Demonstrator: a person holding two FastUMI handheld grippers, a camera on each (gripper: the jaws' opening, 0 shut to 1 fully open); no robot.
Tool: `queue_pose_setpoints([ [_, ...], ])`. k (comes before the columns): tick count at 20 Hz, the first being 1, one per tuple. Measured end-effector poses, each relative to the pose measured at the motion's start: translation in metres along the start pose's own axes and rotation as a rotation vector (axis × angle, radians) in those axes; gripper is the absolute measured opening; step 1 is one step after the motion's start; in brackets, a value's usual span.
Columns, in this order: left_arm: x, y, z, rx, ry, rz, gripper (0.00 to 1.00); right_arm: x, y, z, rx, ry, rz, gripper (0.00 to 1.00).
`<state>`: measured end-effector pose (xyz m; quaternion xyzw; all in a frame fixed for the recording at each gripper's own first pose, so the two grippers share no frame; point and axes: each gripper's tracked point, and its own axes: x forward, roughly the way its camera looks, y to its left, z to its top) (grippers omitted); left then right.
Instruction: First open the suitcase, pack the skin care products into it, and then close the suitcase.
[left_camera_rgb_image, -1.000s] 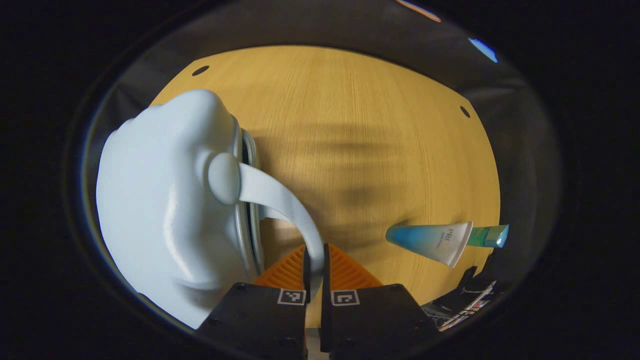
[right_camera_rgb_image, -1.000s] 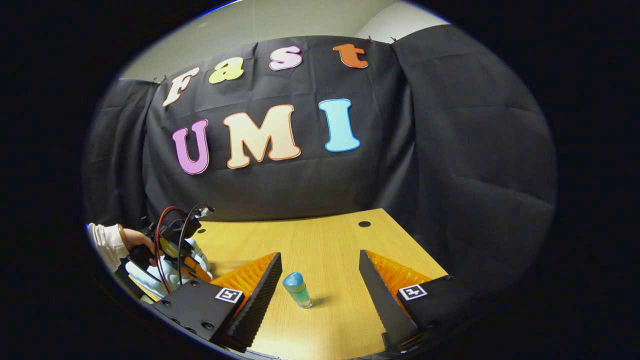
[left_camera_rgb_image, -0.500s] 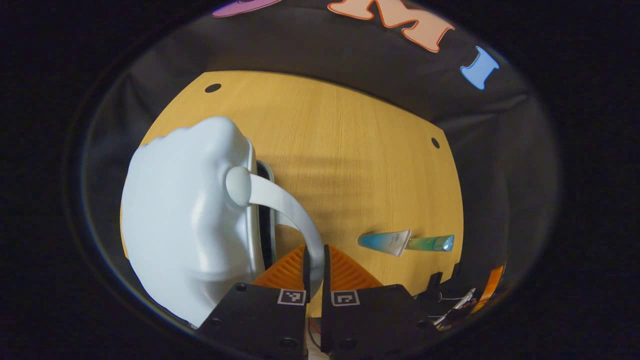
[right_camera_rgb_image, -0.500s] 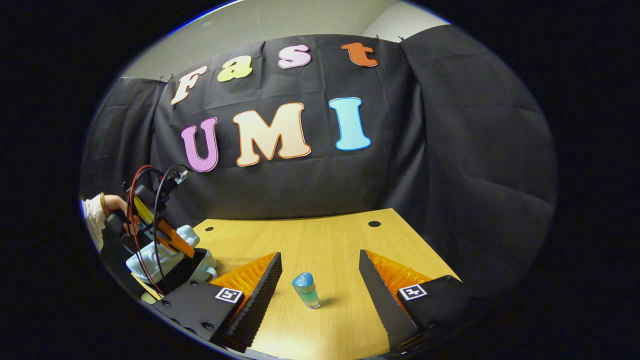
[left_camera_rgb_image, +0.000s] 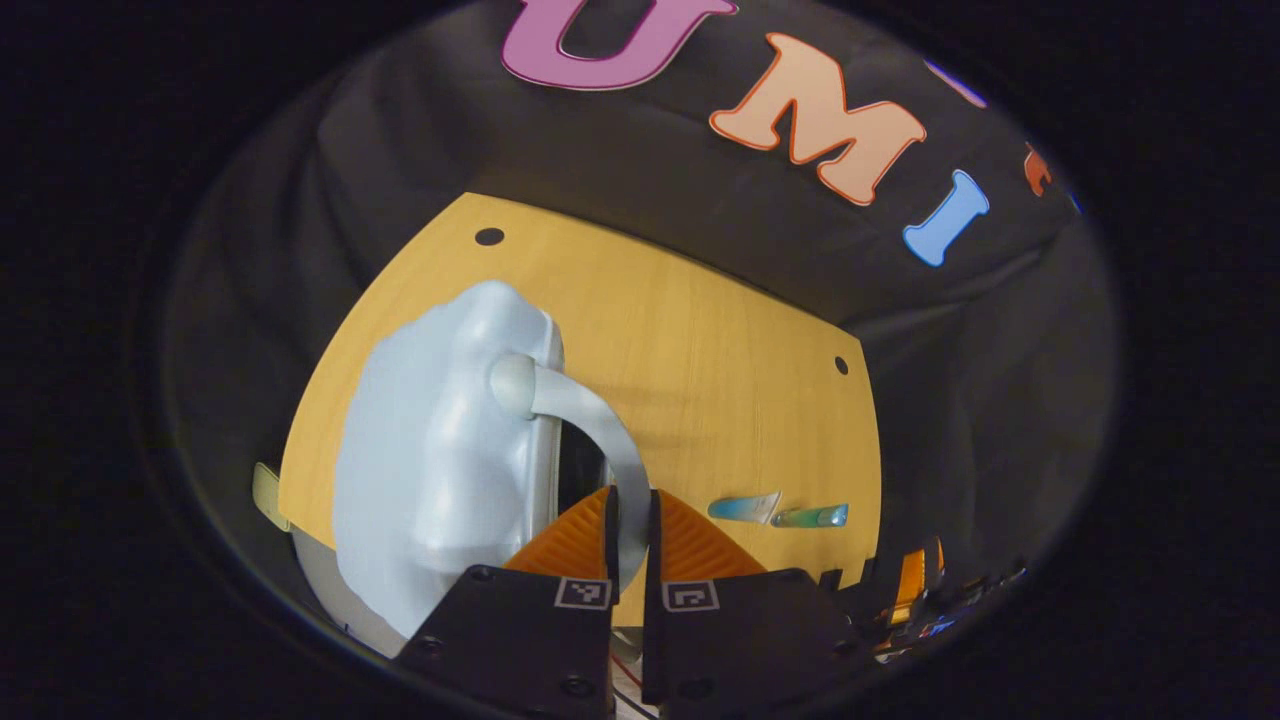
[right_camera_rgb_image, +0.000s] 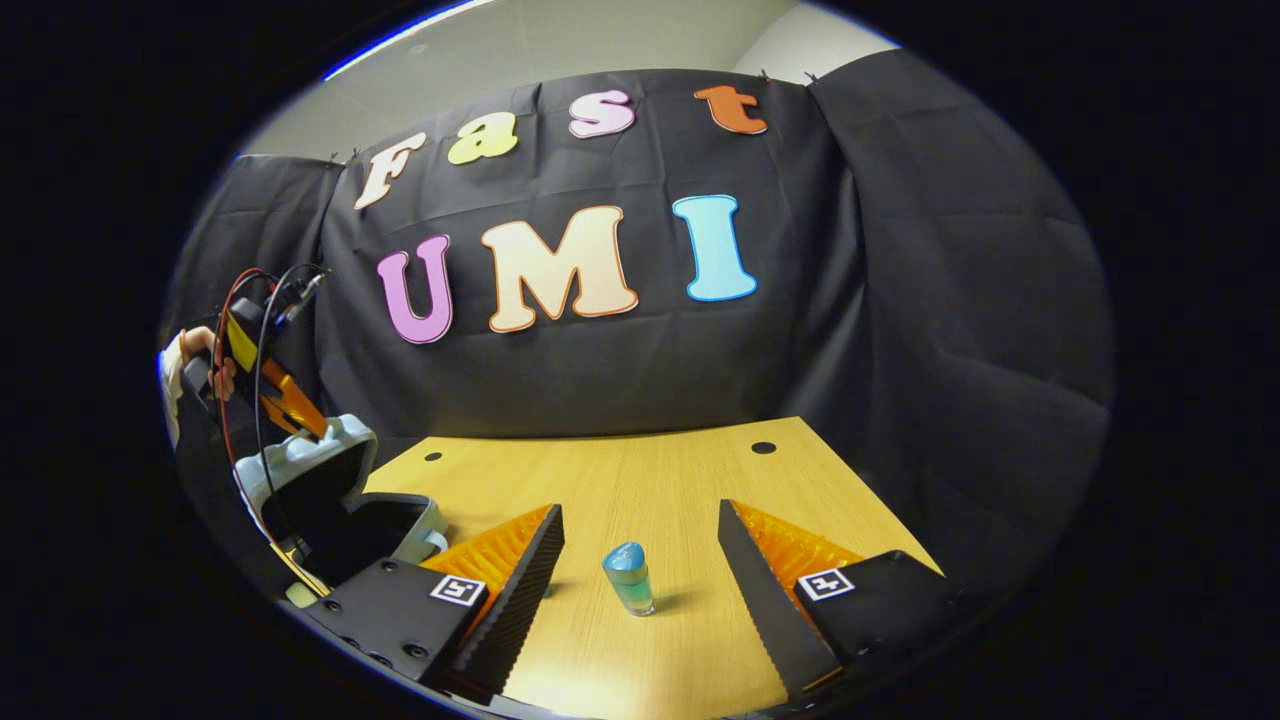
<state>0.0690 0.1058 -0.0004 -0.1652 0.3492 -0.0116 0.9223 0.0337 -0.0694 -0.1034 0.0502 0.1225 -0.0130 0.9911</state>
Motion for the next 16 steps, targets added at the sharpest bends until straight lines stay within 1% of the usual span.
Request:
queue_pose_setpoints([
  [8, -0.078, 0.083, 0.026, -0.03, -0.127, 0.109, 0.05, -0.006, 0.02, -0.001, -0.006, 0.002, 0.028, 0.97],
  [12, -0.101, 0.127, 0.027, -0.041, -0.155, 0.163, 0.05, -0.008, 0.034, -0.005, -0.014, 0.006, 0.04, 0.97],
  [16, -0.12, 0.179, 0.023, -0.027, -0.157, 0.224, 0.05, -0.004, 0.046, -0.006, -0.014, 0.003, 0.03, 0.97],
])
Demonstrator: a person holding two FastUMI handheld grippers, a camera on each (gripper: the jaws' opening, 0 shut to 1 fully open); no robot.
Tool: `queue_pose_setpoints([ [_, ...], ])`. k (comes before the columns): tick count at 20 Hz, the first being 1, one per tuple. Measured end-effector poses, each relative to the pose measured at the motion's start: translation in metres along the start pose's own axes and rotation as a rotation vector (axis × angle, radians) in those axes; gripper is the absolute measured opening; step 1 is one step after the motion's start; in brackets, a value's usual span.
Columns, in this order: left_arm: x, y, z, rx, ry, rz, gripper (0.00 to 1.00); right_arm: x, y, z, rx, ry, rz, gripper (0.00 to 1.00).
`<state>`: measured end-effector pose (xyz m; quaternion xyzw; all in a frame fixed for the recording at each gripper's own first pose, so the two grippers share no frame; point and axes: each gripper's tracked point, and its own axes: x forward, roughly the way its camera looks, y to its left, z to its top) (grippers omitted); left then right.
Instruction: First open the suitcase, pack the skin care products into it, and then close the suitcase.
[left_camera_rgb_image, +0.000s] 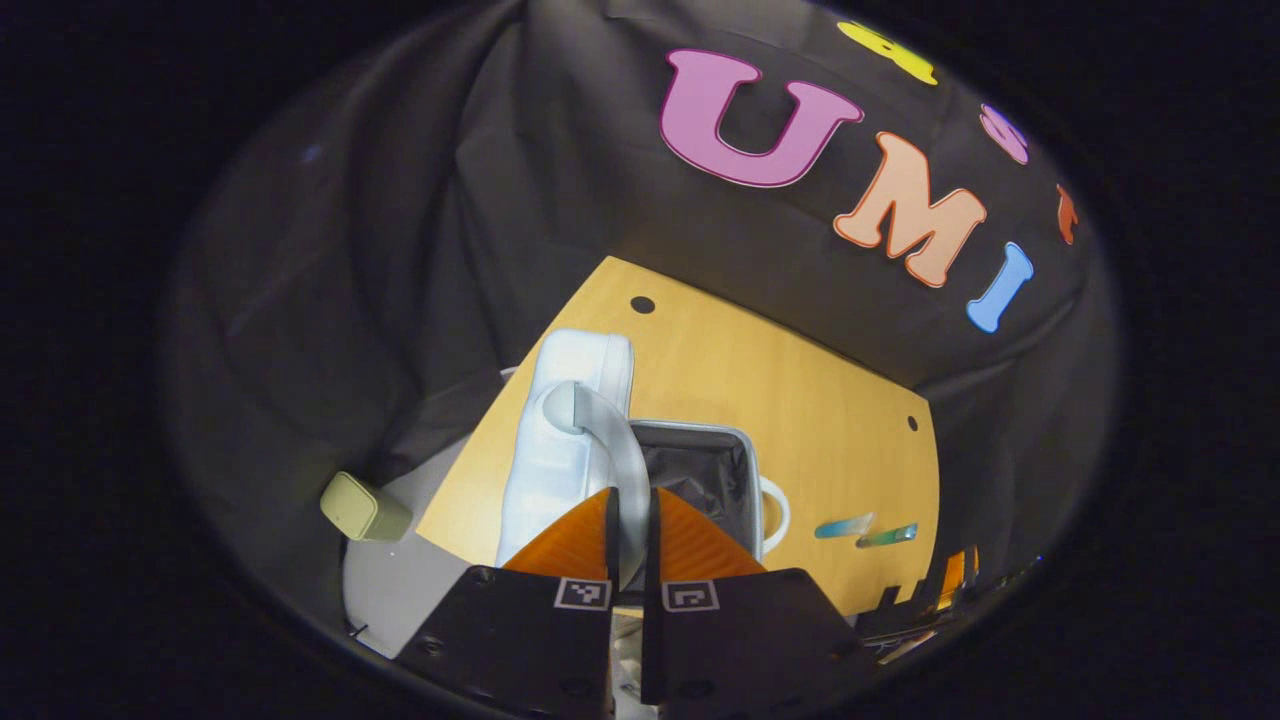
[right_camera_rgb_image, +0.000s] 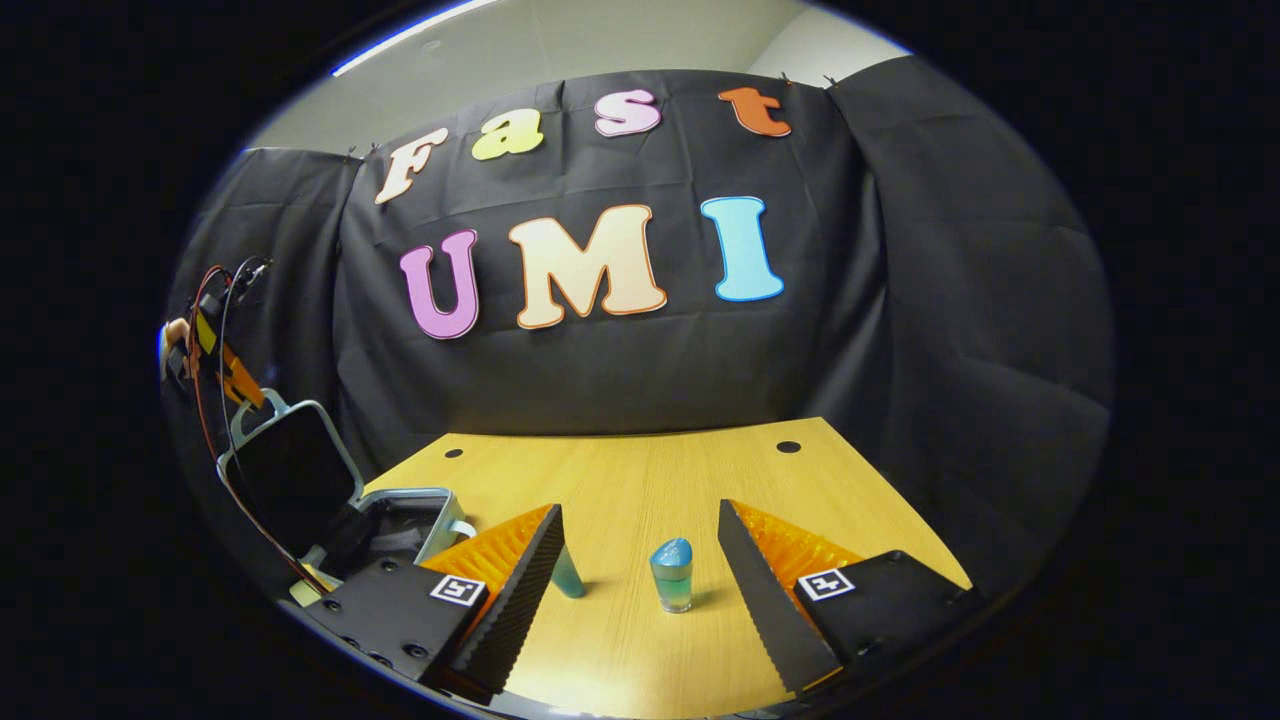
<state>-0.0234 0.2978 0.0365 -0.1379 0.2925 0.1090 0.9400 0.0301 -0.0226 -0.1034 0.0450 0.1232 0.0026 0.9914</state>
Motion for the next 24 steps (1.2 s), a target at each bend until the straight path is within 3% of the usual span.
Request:
queue_pose_setpoints([
  [4, 0.001, 0.051, -0.004, 0.027, -0.006, 0.094, 0.04, 0.001, 0.011, -0.002, 0.011, -0.009, -0.02, 0.97],
  [8, 0.008, 0.082, -0.017, 0.02, 0.006, 0.13, 0.02, 0.0, 0.017, -0.005, 0.005, -0.014, -0.041, 0.97],
  [14, 0.033, 0.144, -0.048, -0.032, 0.051, 0.241, 0.02, 0.0, 0.022, -0.012, -0.002, -0.003, -0.054, 0.96],
  [24, 0.09, 0.19, -0.096, -0.213, 0.11, 0.232, 0.02, -0.002, 0.038, -0.004, -0.067, 0.007, -0.031, 0.97],
])
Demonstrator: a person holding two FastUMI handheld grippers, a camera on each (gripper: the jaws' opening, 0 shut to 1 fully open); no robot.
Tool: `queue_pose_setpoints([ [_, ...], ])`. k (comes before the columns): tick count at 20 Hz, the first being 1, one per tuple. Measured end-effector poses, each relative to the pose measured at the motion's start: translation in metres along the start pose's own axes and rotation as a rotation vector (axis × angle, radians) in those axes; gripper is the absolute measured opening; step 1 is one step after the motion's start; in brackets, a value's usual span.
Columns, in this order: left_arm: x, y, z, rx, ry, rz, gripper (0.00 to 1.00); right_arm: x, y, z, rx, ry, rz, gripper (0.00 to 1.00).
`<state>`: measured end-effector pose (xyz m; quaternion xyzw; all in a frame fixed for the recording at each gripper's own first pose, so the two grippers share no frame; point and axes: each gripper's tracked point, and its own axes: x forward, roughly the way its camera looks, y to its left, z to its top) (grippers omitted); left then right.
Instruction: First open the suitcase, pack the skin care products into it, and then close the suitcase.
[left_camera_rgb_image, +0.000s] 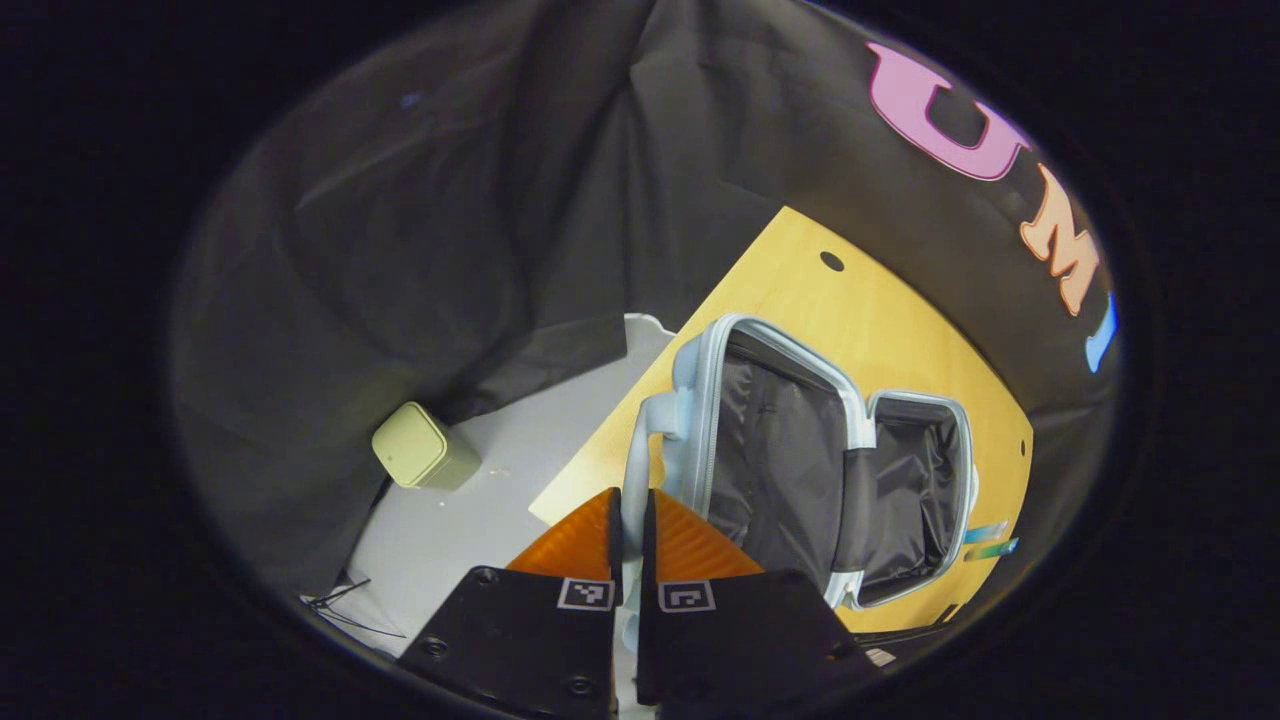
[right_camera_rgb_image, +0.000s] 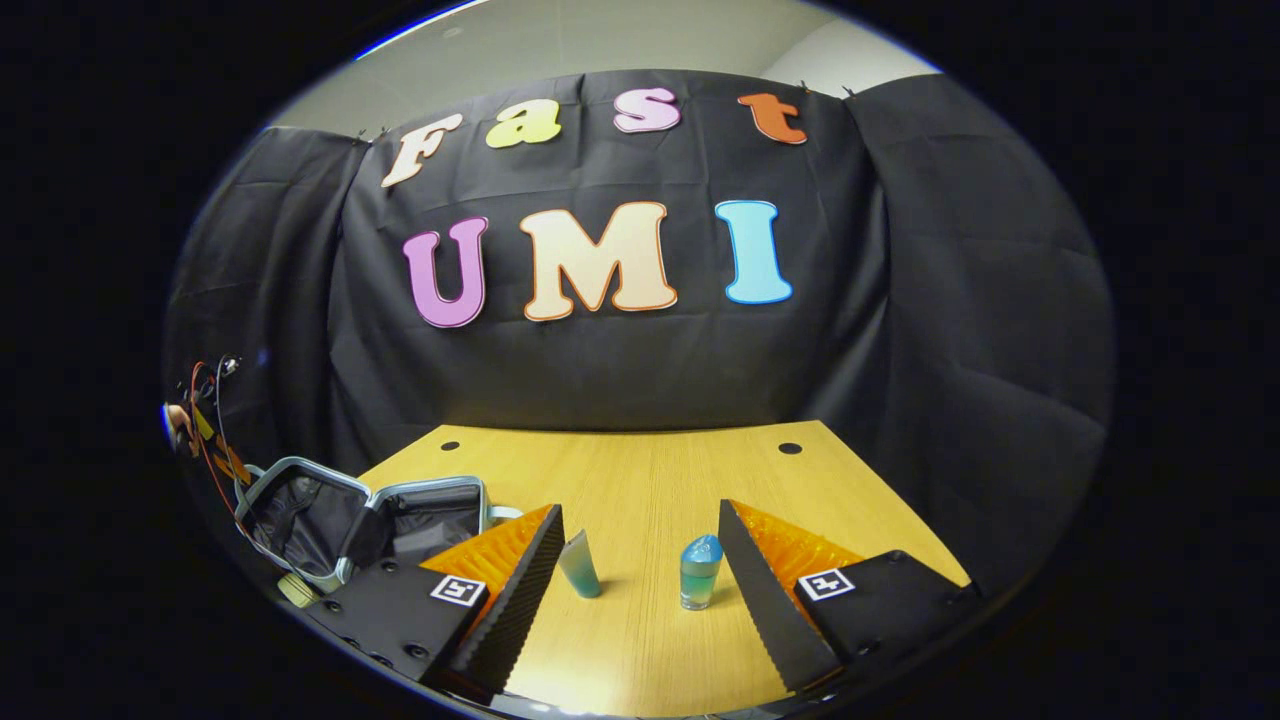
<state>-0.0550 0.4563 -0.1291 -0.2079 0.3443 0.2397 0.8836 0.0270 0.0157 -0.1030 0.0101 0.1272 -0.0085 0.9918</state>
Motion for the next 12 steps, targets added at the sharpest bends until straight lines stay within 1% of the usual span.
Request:
queue_pose_setpoints([
  [2, 0.017, 0.009, -0.005, -0.015, 0.018, 0.011, 0.02, 0.001, 0.004, 0.0, -0.011, 0.01, 0.004, 0.96],
  [3, 0.025, 0.013, -0.007, -0.022, 0.026, 0.017, 0.02, 0.0, 0.005, 0.001, -0.009, 0.009, 0.006, 0.99],
  [4, 0.032, 0.016, -0.013, -0.029, 0.037, 0.024, 0.02, 0.0, 0.006, 0.002, -0.006, 0.008, 0.004, 0.97],
  [8, 0.048, 0.025, -0.018, -0.041, 0.06, 0.051, 0.03, 0.002, -0.003, -0.003, 0.014, 0.022, -0.024, 0.97],
  [9, 0.049, 0.027, -0.02, -0.043, 0.061, 0.061, 0.07, 0.002, -0.006, -0.004, 0.016, 0.025, -0.031, 0.97],
  [10, 0.048, 0.027, -0.021, -0.04, 0.063, 0.058, 0.08, 0.002, -0.009, -0.007, 0.014, 0.028, -0.038, 0.97],
  [11, 0.047, 0.024, -0.02, -0.046, 0.061, 0.042, 0.32, 0.002, -0.011, -0.009, 0.012, 0.031, -0.044, 0.97],
  [12, 0.043, 0.018, -0.021, -0.039, 0.06, 0.034, 0.28, 0.002, -0.013, -0.012, 0.009, 0.035, -0.05, 0.97],
])
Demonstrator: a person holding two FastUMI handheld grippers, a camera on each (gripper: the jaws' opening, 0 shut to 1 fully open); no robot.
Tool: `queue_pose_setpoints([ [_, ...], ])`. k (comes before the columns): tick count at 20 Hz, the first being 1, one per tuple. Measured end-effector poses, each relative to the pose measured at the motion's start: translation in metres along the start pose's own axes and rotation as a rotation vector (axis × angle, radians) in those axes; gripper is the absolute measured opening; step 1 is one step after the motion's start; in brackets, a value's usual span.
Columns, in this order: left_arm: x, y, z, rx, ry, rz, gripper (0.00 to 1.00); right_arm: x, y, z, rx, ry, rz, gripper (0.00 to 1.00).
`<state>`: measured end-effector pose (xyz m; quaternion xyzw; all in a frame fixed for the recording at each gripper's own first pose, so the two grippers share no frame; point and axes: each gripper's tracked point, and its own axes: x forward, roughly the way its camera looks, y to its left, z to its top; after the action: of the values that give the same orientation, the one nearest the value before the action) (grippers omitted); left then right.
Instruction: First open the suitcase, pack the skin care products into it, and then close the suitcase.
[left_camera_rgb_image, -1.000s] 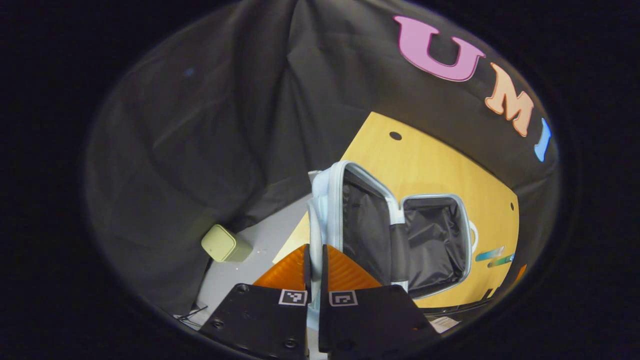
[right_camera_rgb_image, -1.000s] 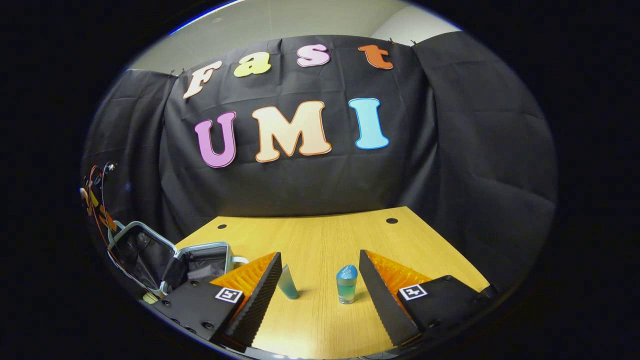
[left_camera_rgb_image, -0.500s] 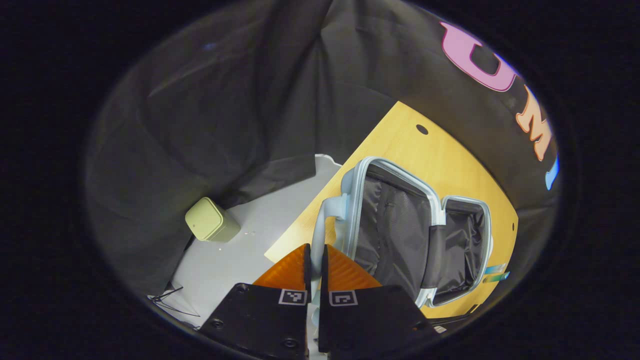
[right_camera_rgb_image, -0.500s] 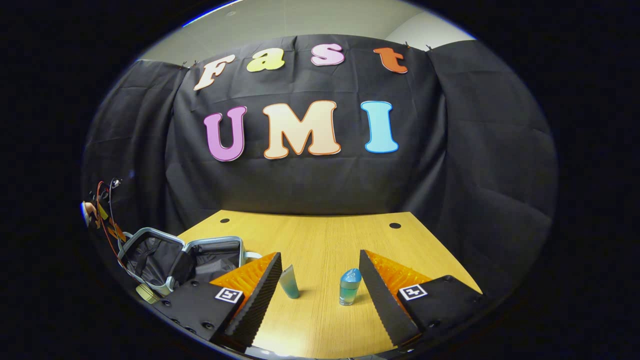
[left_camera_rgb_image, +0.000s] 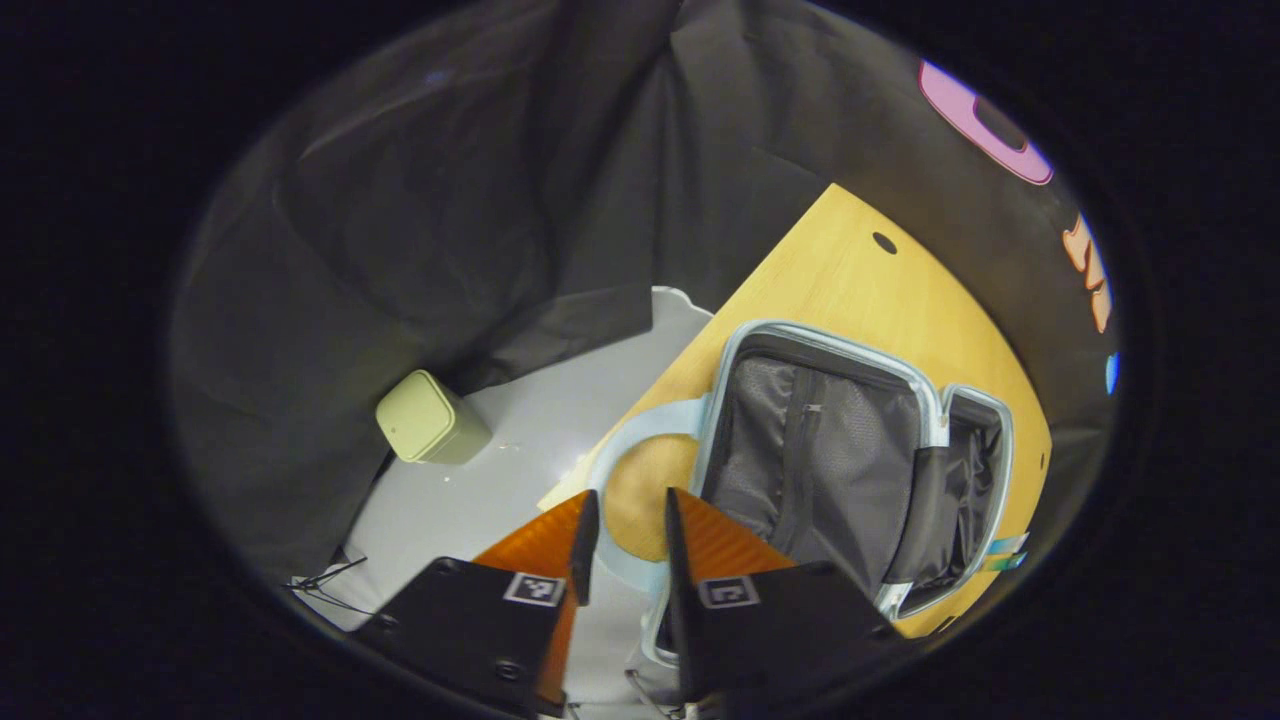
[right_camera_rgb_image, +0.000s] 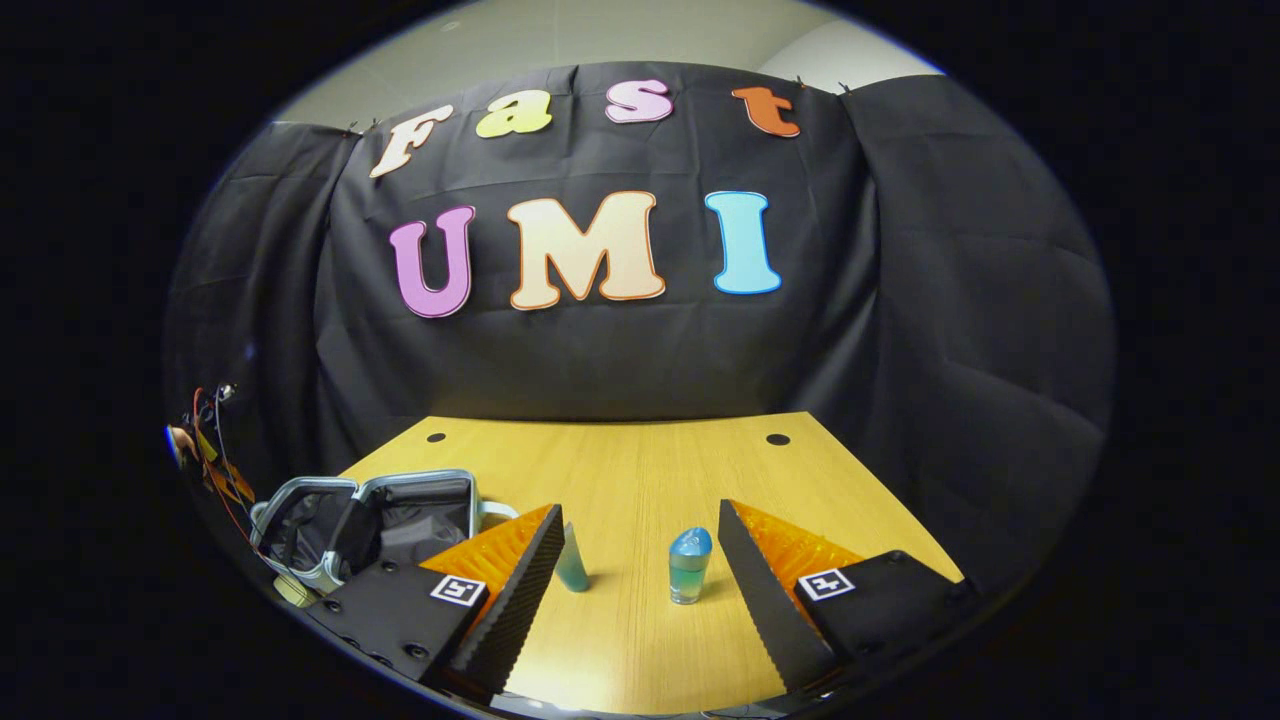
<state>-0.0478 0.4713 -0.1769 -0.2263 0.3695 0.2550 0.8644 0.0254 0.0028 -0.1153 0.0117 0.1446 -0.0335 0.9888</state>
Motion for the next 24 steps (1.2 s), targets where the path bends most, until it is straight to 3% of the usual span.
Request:
queue_pose_setpoints([
  [3, -0.018, -0.001, 0.001, 0.094, -0.039, 0.077, 1.0, 0.0, -0.005, -0.006, 0.004, 0.009, -0.009, 0.97],
  [6, -0.051, -0.03, 0.013, 0.191, -0.14, 0.111, 0.95, 0.0, -0.01, -0.013, 0.02, 0.019, -0.016, 0.97],
  [10, -0.099, -0.115, -0.001, 0.353, -0.205, 0.001, 0.95, -0.003, -0.018, -0.02, 0.033, 0.039, -0.019, 0.97],
  [14, -0.135, -0.216, -0.047, 0.483, -0.188, -0.159, 0.95, -0.01, -0.033, -0.025, 0.036, 0.054, -0.02, 0.97],
  [18, -0.132, -0.298, -0.106, 0.579, -0.151, -0.286, 0.95, -0.014, -0.05, -0.037, 0.031, 0.087, -0.022, 0.97],
  [22, -0.13, -0.36, -0.168, 0.656, -0.079, -0.349, 0.95, -0.011, -0.062, -0.052, 0.034, 0.123, -0.011, 0.97],
  [24, -0.123, -0.392, -0.188, 0.68, -0.104, -0.369, 0.95, -0.008, -0.066, -0.064, 0.044, 0.146, 0.001, 0.97],
])
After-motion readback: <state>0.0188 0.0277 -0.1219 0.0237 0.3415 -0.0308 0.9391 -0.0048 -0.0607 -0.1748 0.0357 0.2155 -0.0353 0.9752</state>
